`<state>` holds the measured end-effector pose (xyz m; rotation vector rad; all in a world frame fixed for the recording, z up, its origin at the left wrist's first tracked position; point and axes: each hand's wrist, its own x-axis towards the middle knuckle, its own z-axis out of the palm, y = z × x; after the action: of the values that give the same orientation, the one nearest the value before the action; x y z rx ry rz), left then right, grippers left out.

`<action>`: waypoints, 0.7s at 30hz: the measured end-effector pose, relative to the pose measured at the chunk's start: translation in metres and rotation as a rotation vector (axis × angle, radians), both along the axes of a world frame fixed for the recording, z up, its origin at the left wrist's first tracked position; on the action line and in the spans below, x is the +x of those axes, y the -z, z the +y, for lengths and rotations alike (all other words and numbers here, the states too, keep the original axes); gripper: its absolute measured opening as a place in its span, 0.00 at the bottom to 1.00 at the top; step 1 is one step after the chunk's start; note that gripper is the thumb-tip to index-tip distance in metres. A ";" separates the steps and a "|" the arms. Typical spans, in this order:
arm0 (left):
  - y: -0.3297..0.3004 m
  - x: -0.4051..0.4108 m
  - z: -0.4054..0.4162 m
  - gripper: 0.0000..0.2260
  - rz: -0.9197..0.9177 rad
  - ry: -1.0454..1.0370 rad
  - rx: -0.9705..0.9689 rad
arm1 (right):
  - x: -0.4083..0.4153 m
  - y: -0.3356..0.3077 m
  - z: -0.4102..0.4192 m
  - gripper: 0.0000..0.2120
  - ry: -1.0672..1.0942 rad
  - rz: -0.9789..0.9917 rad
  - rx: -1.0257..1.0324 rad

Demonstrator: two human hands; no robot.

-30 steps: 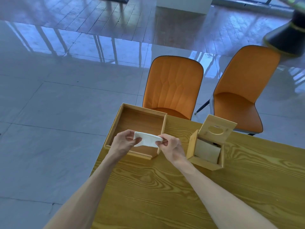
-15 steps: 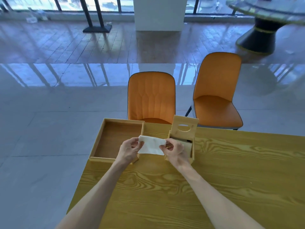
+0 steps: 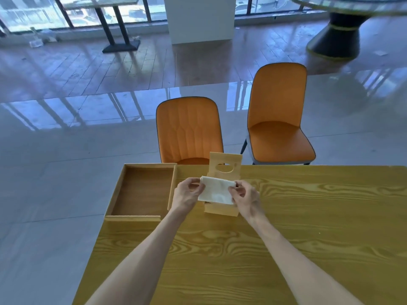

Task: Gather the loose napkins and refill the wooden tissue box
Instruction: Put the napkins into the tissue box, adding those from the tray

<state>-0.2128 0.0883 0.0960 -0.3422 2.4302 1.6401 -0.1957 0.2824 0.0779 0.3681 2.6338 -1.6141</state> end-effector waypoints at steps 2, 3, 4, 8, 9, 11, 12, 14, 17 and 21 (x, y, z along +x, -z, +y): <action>0.001 -0.005 0.008 0.10 -0.003 -0.015 -0.007 | -0.003 0.003 0.005 0.12 0.027 -0.009 0.012; 0.003 -0.007 0.011 0.10 -0.007 -0.014 -0.013 | -0.005 0.005 0.007 0.12 0.039 -0.014 0.024; 0.006 -0.009 0.013 0.11 -0.016 -0.013 -0.018 | -0.006 0.006 0.009 0.13 0.048 -0.017 0.036; 0.016 -0.019 0.020 0.12 -0.081 -0.005 -0.065 | -0.015 0.016 0.013 0.14 0.087 -0.046 0.075; 0.019 -0.021 0.021 0.12 -0.088 -0.002 -0.086 | -0.017 0.019 0.014 0.14 0.090 -0.052 0.091; 0.024 -0.025 0.022 0.13 -0.103 0.005 -0.129 | -0.020 0.025 0.014 0.14 0.096 -0.061 0.123; 0.026 -0.027 0.022 0.13 -0.114 0.012 -0.158 | -0.021 0.026 0.013 0.15 0.096 -0.072 0.138; 0.029 -0.030 0.022 0.14 -0.133 0.041 -0.251 | -0.024 0.031 0.012 0.16 0.089 -0.083 0.172; 0.034 -0.033 0.022 0.15 -0.134 0.075 -0.390 | -0.025 0.033 0.009 0.13 0.102 -0.050 0.206; 0.040 -0.037 0.025 0.15 -0.107 0.099 -0.414 | -0.027 0.038 0.004 0.11 0.087 0.008 0.324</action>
<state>-0.2502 0.1131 0.0557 -0.3498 2.6418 1.0425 -0.2230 0.2866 0.0401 0.4929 2.9244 -1.2052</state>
